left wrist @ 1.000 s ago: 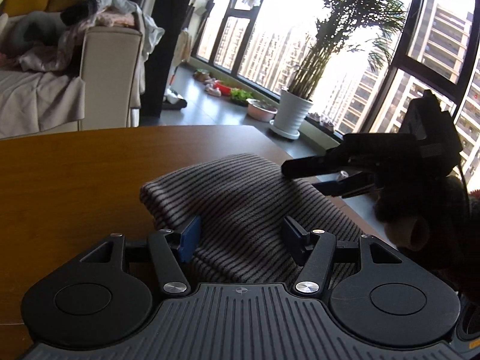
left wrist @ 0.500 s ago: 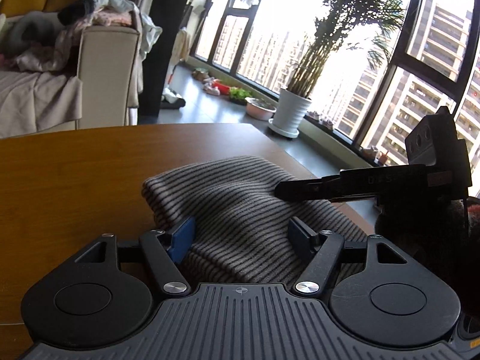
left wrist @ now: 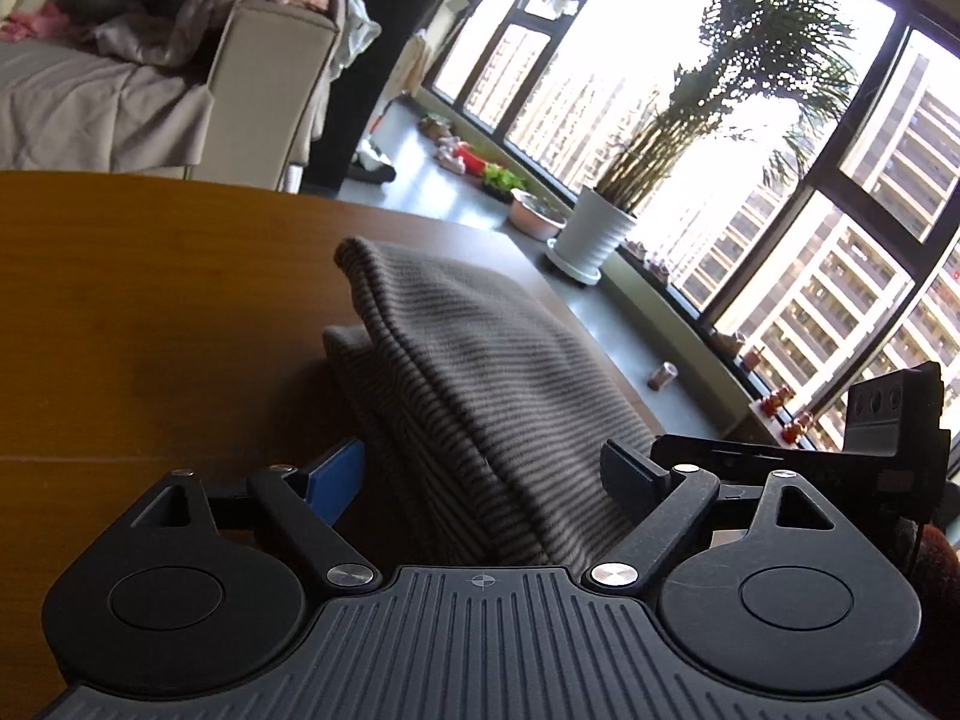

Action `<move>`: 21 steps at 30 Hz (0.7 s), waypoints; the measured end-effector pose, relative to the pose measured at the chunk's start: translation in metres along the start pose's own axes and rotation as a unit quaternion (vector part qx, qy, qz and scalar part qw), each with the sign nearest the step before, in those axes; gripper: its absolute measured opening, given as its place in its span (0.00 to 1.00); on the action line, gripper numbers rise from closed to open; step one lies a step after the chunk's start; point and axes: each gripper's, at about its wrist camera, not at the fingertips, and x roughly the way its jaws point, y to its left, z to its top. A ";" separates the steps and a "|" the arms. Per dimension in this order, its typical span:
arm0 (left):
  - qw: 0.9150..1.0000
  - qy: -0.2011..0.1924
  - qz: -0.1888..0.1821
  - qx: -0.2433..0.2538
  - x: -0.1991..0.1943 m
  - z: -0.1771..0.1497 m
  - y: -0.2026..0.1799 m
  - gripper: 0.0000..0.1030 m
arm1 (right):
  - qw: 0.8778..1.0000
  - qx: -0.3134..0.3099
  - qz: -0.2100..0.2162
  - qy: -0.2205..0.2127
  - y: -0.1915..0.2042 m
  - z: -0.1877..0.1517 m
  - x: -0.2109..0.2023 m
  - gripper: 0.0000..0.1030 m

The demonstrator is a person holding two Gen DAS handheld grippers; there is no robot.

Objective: Fold clothes

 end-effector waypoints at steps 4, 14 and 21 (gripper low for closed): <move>0.999 0.040 -0.024 -0.009 0.022 -0.011 0.000 0.60 | 0.999 0.004 0.037 0.012 0.008 -0.017 -0.001 0.63; 0.999 0.035 -0.009 0.001 0.019 -0.012 -0.004 0.64 | 0.999 -0.036 -0.023 0.002 0.012 -0.027 -0.010 0.59; 1.000 -0.006 -0.017 -0.016 0.003 -0.001 -0.006 0.68 | 0.998 -0.054 -0.038 -0.012 0.013 -0.035 -0.017 0.72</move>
